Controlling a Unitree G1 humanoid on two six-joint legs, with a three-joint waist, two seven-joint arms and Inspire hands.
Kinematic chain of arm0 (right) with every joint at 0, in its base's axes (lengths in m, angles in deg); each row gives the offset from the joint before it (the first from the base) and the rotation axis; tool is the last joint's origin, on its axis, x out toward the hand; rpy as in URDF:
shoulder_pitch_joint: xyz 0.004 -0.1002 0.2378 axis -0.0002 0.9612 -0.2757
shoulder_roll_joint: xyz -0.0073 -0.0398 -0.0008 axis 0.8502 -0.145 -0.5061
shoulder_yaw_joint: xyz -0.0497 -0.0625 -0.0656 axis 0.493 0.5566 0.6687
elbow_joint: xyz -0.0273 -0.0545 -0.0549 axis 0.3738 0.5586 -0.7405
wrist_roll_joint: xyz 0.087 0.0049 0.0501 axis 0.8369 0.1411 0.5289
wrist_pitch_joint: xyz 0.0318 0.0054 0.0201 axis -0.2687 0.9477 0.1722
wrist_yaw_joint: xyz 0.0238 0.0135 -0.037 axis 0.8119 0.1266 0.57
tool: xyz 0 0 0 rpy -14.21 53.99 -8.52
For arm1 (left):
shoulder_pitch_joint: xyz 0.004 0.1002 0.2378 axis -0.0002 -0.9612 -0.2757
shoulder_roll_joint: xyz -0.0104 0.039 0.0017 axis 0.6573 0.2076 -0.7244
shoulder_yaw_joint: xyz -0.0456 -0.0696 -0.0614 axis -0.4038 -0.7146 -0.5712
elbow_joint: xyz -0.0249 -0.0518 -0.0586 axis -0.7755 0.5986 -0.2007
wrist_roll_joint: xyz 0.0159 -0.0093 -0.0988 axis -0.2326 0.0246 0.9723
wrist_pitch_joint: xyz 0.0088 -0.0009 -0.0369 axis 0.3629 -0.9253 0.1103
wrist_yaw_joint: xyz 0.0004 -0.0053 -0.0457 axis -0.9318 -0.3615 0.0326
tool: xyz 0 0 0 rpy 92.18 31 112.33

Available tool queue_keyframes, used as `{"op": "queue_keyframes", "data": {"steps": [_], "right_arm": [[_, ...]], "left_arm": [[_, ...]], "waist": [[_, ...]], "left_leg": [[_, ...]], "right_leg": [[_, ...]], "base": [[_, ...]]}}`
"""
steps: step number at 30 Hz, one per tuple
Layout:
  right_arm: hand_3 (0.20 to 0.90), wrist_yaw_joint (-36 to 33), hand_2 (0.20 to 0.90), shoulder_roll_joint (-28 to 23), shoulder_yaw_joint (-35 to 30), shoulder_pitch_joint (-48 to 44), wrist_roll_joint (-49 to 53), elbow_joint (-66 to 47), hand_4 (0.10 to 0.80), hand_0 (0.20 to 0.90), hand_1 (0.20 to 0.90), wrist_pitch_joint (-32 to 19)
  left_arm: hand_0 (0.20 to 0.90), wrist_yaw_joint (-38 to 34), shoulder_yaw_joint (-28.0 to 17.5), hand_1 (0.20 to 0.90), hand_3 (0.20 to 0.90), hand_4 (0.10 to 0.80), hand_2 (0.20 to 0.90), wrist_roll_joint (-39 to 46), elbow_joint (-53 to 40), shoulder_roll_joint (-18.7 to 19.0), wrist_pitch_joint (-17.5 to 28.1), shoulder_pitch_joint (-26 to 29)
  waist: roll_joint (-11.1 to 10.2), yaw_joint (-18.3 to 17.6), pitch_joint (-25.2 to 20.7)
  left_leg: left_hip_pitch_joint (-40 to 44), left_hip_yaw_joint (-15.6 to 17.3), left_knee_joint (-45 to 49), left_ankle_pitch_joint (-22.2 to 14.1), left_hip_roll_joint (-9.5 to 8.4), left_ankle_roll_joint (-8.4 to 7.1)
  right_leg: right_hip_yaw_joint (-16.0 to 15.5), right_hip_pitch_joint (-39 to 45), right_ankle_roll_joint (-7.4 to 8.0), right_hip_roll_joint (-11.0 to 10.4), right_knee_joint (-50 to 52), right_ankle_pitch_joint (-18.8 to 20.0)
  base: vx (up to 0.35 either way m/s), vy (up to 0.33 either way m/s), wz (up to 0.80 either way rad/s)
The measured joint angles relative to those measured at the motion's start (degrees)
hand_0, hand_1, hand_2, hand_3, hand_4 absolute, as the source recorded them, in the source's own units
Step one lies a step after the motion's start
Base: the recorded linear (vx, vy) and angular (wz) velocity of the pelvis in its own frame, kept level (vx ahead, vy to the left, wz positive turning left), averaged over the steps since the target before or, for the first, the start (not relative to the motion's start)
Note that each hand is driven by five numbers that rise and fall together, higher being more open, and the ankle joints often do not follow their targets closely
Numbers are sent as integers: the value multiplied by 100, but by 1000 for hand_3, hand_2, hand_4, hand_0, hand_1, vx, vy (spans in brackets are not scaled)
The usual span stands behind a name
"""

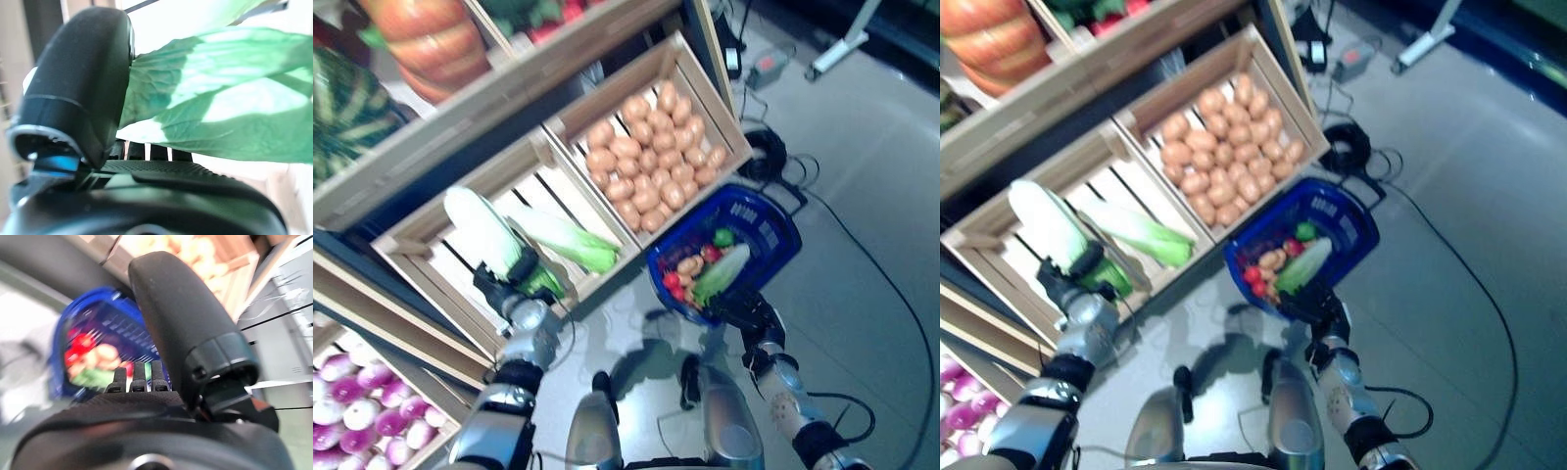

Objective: Put vegetables into the basket

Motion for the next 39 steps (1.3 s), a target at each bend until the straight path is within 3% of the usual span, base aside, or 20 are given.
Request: {"op": "queue_keyframes", "data": {"steps": [4, 7, 11, 18, 22, 30, 39], "right_arm": [[900, -29, 900, 127, -160, 377, -1, -26, 800, 900, 900, -16], [900, -23, 900, 145, -168, 497, 2, -31, 800, 900, 900, -19], [900, 72, 900, 152, -245, 499, 5, -263, 800, 900, 900, -40], [900, 1086, 900, 161, -369, 344, 272, -740, 800, 900, 900, -149], [900, 1501, 900, 145, -380, 148, 452, -863, 800, 900, 900, -150], [900, 2141, 900, 7, -557, -129, 452, -1623, 800, 900, 900, -142], [900, 2676, 900, 19, -560, -807, 1164, -1895, 800, 900, 900, 201]], "left_arm": [[300, -112, 125, 300, 300, 400, 300, -667, -521, -261, 69, -721], [300, -146, 149, 300, 300, 400, 300, -1291, -877, -242, 171, -965], [300, -138, 161, 300, 300, 400, 300, -2039, -1525, -90, 215, -1096], [300, 451, 382, 300, 300, 400, 300, -3138, -2222, 465, 207, -1101], [300, 741, 494, 300, 300, 400, 300, -3617, -2258, 541, 217, -1101], [300, 1207, 672, 300, 300, 400, 300, -4375, -2260, 765, 272, -1101], [300, 1379, 1024, 300, 300, 400, 300, -5136, -2268, 1009, 739, -1093]], "waist": [[110, 50, -628], [89, 162, -886], [86, 192, -1045], [-15, 359, -1430], [-102, 419, -1540], [-215, 456, -1588], [-325, 471, -1646]], "left_leg": [[499, -16, -703, 236, -57, 69], [745, -20, -1000, 321, -98, 130], [879, -106, -1292, 455, -148, 229], [1242, -139, -1852, 653, -262, 372], [1363, -153, -2039, 730, -334, 399], [1362, -163, -2042, 739, -327, 384], [1380, -173, -2042, 740, -332, 383]], "right_leg": [[-137, 505, 152, 6, -551, 114], [-179, 815, 256, 8, -919, 244], [-293, 1147, 380, 14, -1500, 532], [-331, 1919, 560, 89, -2873, 1169], [-330, 2211, 607, 91, -3418, 1444], [-335, 2220, 603, 105, -3418, 1447], [-332, 2239, 602, 106, -3418, 1448]], "base": [[132, -56, 17], [83, -69, 12], [59, -59, 16], [45, -54, 8], [29, -58, 4], [18, -39, 1], [24, -11, 1]]}}
